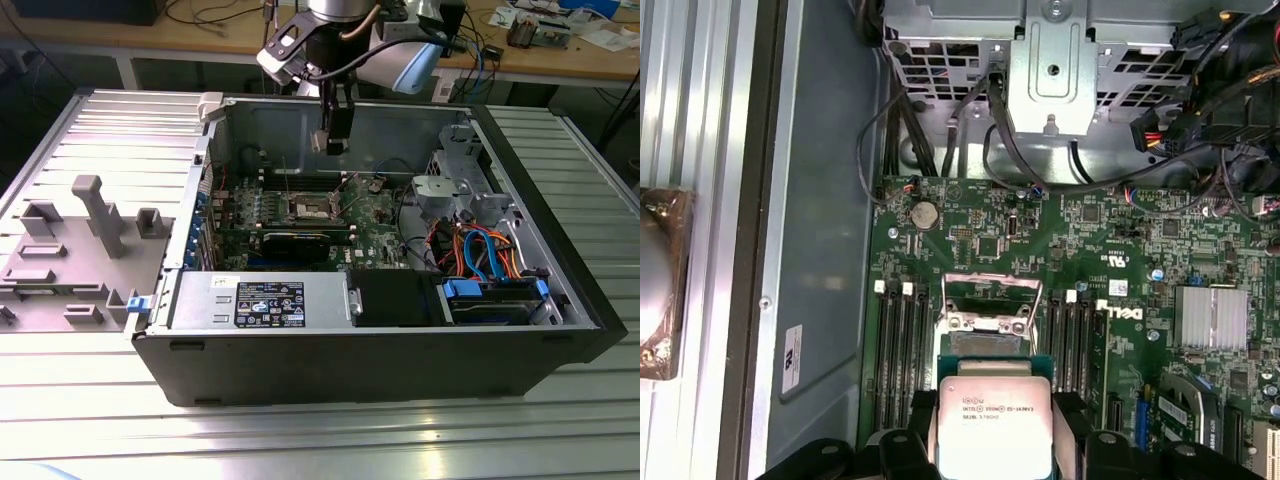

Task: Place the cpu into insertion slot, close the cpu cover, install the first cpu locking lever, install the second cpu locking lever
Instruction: 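Place the cpu into insertion slot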

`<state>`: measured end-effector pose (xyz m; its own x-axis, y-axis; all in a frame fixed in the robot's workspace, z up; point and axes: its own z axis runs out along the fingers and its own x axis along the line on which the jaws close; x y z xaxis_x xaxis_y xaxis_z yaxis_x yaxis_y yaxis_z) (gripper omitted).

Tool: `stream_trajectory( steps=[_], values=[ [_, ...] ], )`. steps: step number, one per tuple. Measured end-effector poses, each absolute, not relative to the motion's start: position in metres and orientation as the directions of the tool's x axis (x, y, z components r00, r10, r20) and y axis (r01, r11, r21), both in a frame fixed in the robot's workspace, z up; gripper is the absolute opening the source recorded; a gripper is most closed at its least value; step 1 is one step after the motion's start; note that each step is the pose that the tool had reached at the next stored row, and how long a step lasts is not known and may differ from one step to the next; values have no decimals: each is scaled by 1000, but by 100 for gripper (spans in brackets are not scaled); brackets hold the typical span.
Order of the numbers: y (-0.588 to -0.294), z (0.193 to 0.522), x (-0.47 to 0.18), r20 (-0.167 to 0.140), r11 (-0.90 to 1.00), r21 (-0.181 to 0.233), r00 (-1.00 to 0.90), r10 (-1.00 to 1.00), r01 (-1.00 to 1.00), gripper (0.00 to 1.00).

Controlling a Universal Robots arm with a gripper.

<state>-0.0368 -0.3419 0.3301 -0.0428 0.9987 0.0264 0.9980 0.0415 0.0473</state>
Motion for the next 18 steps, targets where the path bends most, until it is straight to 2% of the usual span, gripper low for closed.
stream_trajectory(
  steps=[5, 18],
  values=[
    [-342, 319, -38, 26, 39, 46, -41, 999, 998, 54],
    [-342, 315, -38, 26, 39, 47, -40, 999, 998, 54]
  ],
)
